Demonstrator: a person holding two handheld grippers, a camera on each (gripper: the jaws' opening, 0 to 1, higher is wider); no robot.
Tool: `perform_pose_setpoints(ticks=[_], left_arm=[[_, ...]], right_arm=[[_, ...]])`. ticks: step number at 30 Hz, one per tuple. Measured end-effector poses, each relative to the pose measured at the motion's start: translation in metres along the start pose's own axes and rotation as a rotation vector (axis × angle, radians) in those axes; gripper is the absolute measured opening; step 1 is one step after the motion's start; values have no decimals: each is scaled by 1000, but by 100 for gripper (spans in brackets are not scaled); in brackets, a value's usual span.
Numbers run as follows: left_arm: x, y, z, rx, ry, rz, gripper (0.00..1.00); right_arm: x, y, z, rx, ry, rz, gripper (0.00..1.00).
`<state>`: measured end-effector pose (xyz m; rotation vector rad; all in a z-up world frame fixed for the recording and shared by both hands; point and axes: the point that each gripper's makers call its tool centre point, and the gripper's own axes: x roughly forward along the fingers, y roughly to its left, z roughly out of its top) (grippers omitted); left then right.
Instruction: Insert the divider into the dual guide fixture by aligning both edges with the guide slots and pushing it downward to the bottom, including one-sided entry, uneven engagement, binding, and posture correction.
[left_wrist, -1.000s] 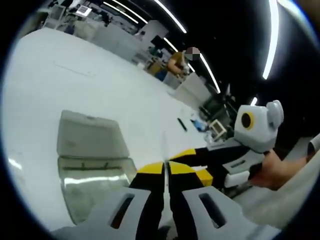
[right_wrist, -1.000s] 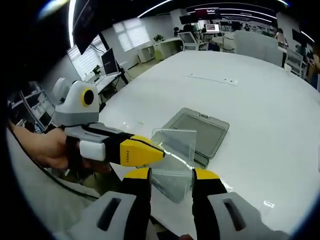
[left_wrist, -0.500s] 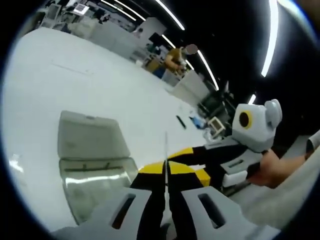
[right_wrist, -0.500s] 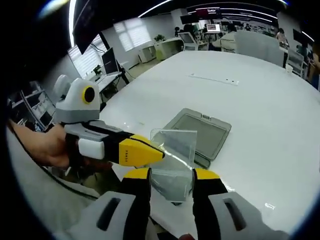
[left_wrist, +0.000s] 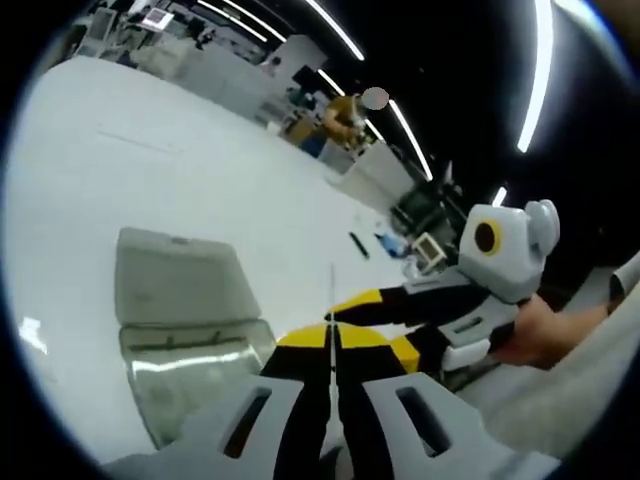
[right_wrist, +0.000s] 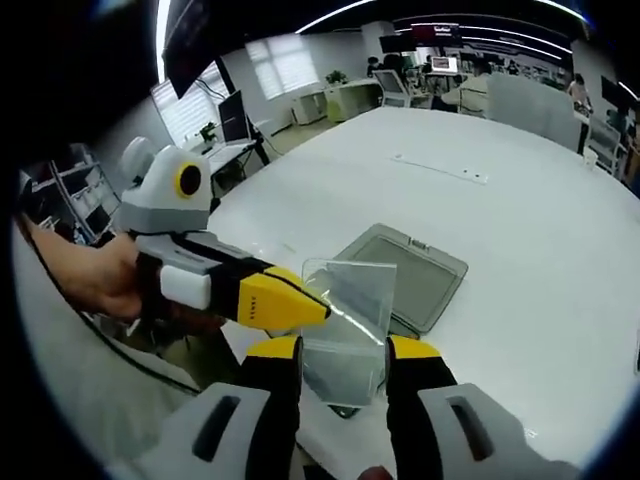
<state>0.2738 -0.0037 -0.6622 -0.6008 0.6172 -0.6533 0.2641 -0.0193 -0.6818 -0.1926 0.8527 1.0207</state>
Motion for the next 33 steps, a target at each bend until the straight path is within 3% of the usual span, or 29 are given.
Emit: perform_pose_setpoints(ticks=[11, 22, 33], left_arm=[[-2, 4, 1, 26, 10, -12, 0], [-5, -4, 3, 54, 22, -74, 0], [-12, -7, 8, 78, 36, -151, 0]], right_arm=[[-5, -3, 8, 13, -40, 63, 31], [-12, -13, 7, 44, -55, 116, 33], [-25, -10, 6, 51, -81, 244, 30]])
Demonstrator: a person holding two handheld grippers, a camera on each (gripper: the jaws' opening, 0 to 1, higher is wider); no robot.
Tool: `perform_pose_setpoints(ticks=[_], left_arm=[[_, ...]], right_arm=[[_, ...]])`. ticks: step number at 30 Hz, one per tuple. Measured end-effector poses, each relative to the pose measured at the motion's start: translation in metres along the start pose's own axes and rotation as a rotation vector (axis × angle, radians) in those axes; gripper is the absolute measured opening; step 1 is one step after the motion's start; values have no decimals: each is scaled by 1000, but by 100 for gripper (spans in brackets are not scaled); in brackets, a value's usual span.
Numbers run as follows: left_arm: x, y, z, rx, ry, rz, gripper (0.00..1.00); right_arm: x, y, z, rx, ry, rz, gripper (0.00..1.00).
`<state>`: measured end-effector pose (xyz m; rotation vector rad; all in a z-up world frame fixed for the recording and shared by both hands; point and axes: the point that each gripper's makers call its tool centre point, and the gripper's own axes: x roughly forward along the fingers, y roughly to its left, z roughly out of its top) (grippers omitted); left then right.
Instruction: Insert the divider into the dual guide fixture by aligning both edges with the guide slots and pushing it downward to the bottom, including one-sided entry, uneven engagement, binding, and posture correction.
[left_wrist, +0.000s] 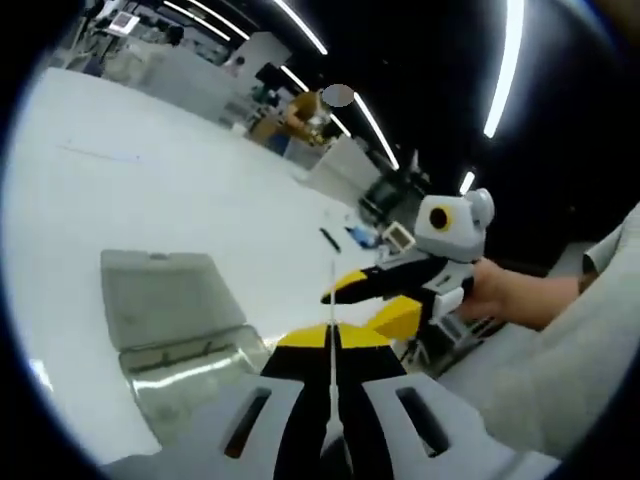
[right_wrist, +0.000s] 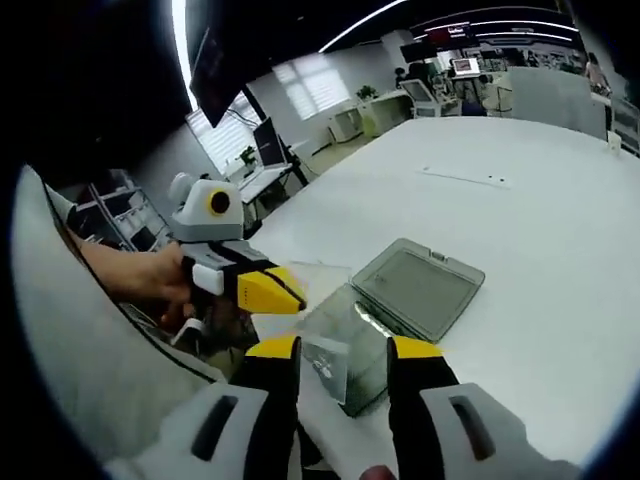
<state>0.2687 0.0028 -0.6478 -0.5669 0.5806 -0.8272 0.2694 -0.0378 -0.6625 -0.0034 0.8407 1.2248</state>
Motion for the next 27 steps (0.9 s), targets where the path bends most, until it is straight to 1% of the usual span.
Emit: perform_pose_setpoints(ticks=[3, 5, 9, 10, 11, 14, 18, 21, 25, 27], left_arm=[[-2, -3, 3, 3, -3, -27, 0], [-1, -5, 4, 12, 5, -47, 0], [-1, -12, 6, 25, 18, -87, 0], [-1, -13, 7, 29, 22, -93, 0], [-1, -14, 7, 32, 25, -105, 0], [-1, -18, 8, 38, 29, -137, 0], [-2, -24, 9, 41, 25, -176, 0], [-2, -28, 10, 51, 27, -203, 0], [-2, -31, 12, 53, 24, -222, 0], [-2, -33, 14, 54, 20, -233, 0]], right_arm=[[-2, 2, -2, 2, 5, 31, 30], [-3, 8, -2, 14, 5, 75, 30], [-4, 7, -1, 9, 2, 92, 28], [-5, 11, 1, 24, -10, 123, 27], [-6, 12, 1, 33, -13, 137, 27], [-7, 15, 1, 15, -16, 154, 23], [-10, 18, 8, 40, -47, 191, 23], [-10, 21, 6, 36, -38, 214, 21], [-11, 24, 3, 52, -32, 246, 21], [-13, 29, 3, 65, -36, 284, 20]])
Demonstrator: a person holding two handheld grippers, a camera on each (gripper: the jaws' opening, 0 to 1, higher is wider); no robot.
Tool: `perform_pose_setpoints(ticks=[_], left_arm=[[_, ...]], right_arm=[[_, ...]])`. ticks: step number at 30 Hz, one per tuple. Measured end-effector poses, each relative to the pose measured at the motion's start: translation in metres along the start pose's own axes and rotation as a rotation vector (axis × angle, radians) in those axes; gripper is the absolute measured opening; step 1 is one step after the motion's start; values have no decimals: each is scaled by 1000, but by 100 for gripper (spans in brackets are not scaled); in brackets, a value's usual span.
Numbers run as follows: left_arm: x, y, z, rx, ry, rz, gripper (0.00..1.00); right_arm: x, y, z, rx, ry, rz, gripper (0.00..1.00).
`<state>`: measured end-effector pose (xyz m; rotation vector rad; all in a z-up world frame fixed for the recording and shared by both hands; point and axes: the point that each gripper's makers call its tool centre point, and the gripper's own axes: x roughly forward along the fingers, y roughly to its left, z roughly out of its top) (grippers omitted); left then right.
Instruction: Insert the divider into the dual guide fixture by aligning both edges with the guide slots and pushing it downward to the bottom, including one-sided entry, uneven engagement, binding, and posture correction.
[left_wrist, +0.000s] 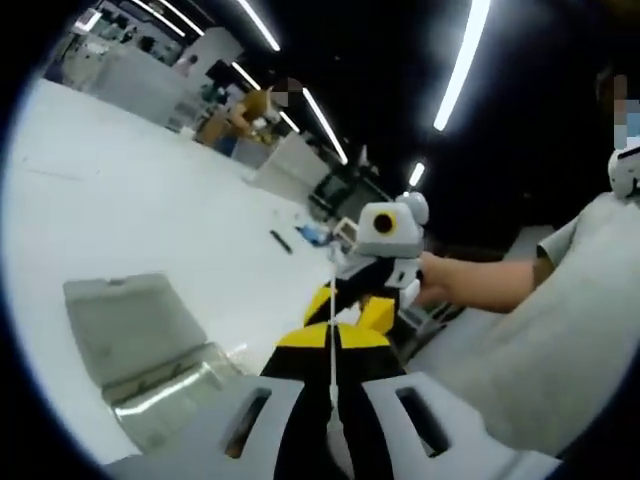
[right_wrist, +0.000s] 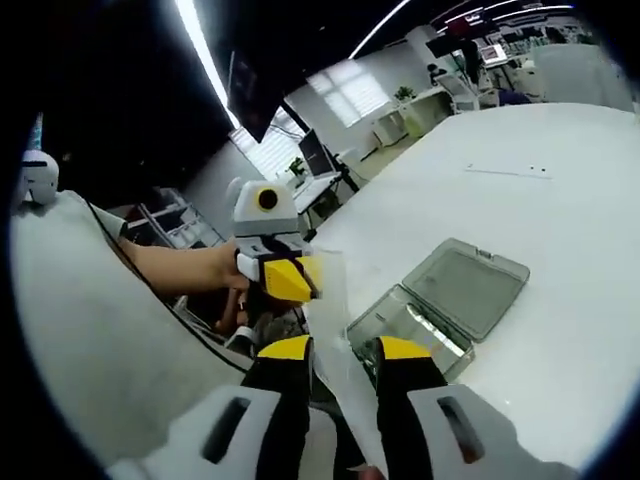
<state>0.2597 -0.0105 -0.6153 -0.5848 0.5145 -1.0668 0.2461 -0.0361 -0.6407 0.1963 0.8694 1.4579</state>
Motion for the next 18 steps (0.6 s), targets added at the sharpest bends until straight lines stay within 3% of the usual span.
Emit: perform_pose_setpoints(ticks=[18], left_arm=[[2, -23, 6, -18, -15, -112, 0]], right_arm=[[-4, 27, 5, 107, -63, 168, 13]])
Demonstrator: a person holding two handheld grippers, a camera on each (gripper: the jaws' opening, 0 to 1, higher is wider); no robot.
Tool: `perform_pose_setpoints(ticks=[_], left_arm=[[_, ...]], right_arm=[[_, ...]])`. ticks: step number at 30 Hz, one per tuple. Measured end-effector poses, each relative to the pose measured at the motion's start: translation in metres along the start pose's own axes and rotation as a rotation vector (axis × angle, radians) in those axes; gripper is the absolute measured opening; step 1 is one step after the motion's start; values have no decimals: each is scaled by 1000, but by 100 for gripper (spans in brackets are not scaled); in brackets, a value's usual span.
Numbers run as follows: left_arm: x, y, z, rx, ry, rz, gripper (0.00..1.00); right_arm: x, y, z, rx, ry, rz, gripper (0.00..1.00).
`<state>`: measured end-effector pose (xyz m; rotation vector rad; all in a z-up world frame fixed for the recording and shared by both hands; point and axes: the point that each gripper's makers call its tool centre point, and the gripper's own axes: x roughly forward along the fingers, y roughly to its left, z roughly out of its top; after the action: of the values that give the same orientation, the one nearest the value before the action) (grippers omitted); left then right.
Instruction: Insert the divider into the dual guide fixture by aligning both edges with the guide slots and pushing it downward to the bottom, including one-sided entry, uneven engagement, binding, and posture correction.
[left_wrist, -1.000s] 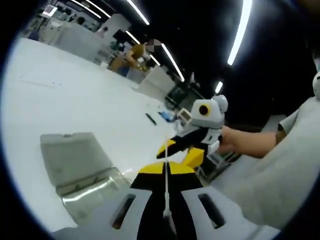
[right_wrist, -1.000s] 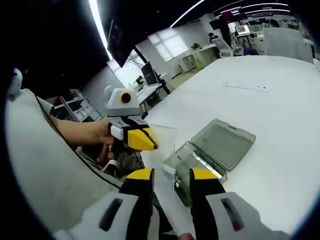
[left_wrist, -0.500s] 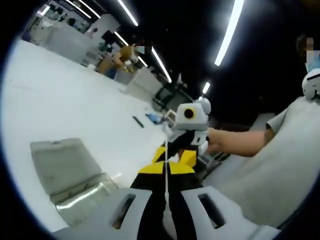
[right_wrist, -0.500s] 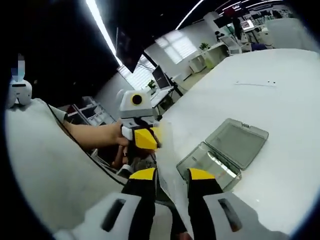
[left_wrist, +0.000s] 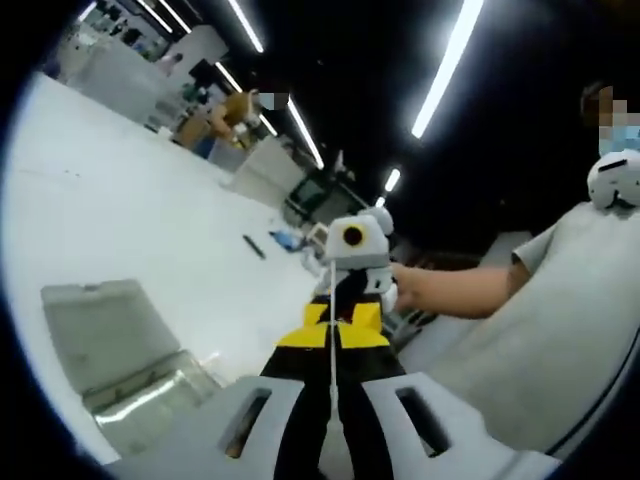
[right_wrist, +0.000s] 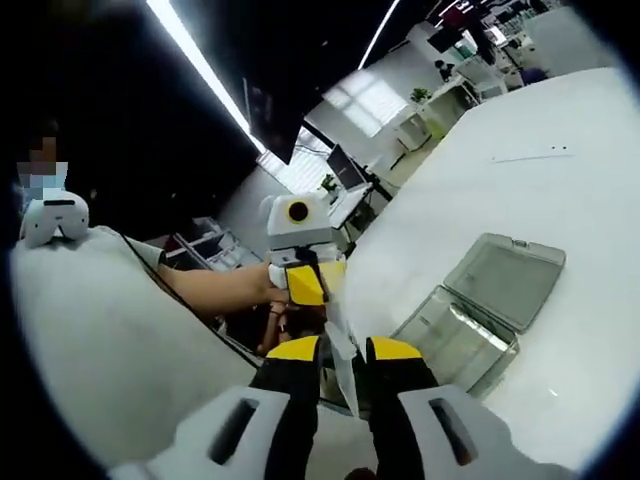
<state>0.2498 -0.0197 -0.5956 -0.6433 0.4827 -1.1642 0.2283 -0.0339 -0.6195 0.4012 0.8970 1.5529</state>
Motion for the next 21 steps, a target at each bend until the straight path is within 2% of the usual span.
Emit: perform_pose_setpoints(ticks=[14, 21], left_arm=[[0, -8, -5, -5, 10, -33, 0], [-2, -9, -5, -3, 11, -38, 0]], right_arm=[[2, 12, -4, 57, -11, 73, 4], [4, 15, -4, 74, 0, 82, 3]])
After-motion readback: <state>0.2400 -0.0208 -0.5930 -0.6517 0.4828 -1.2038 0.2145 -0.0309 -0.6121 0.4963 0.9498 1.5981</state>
